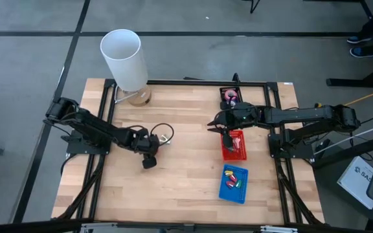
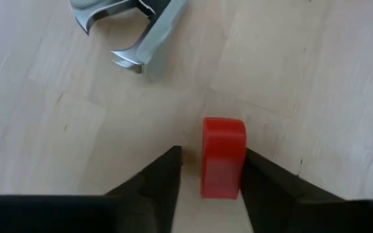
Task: Pick and place Stapler, Stapler remover, tape
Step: Put the red stapler into the blue basket
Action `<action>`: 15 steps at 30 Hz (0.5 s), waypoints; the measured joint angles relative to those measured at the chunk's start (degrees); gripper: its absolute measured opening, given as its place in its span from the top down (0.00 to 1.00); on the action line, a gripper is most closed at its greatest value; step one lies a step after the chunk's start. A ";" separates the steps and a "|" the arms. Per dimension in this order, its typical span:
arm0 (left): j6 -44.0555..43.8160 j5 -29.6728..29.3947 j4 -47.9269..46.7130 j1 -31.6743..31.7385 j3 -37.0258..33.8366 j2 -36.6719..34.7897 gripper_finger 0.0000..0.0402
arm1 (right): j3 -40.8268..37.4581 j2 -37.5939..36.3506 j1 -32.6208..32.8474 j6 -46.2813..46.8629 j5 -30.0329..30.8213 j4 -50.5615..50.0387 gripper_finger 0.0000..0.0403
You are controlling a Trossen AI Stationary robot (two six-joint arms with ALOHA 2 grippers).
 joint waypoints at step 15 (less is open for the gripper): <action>3.62 1.02 9.36 0.11 -0.31 -2.55 0.84 | -0.02 0.02 0.00 4.21 0.00 4.38 0.75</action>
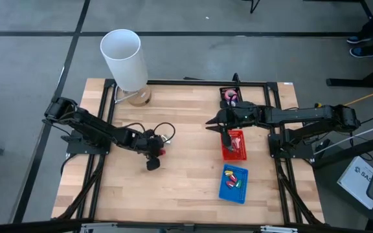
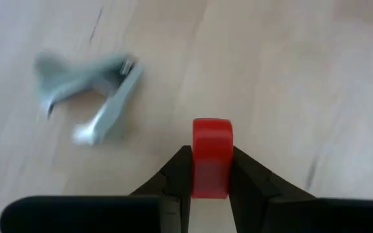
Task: Pick and place Stapler, Stapler remover, tape
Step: Put the red stapler into the blue basket
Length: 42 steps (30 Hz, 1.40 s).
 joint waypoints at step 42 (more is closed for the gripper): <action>24.12 -5.14 52.40 9.01 0.11 -0.15 0.84 | 4.77 28.40 1.45 -0.55 -7.05 46.18 0.49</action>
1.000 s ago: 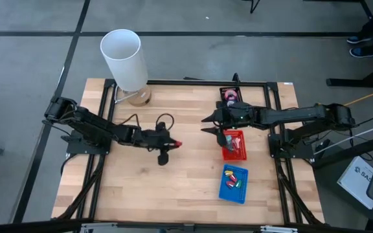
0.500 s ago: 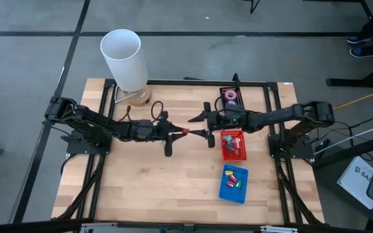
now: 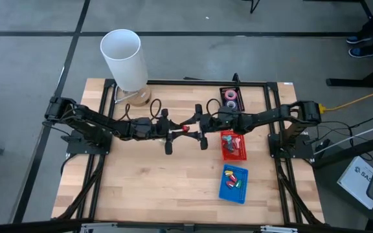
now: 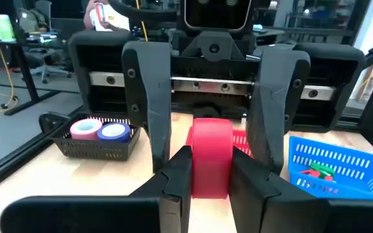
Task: Pick and place Stapler, Stapler remover, tape
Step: Put the red stapler into the blue basket
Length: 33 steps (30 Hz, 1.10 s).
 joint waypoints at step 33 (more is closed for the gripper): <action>10.14 -1.78 6.21 -1.87 0.11 0.17 0.83 | 1.11 -0.38 0.67 -1.07 -2.85 6.63 0.84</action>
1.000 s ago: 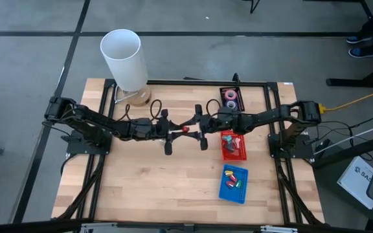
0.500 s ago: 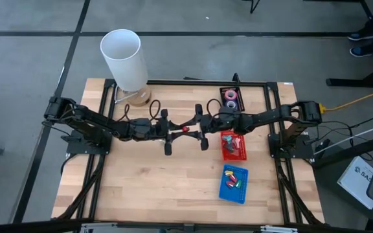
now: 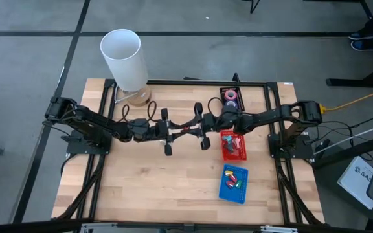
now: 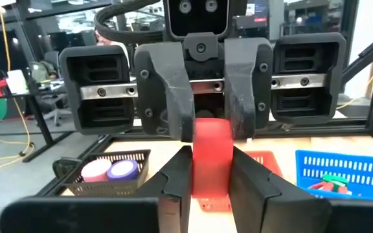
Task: Pick and place Stapler, Stapler remover, tape
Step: Put the red stapler into the blue basket
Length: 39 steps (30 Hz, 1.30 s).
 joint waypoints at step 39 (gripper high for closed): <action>-4.98 1.34 -0.25 -0.02 -0.24 -0.09 0.74 | -0.24 -0.11 -0.33 -0.30 -0.11 -4.50 0.83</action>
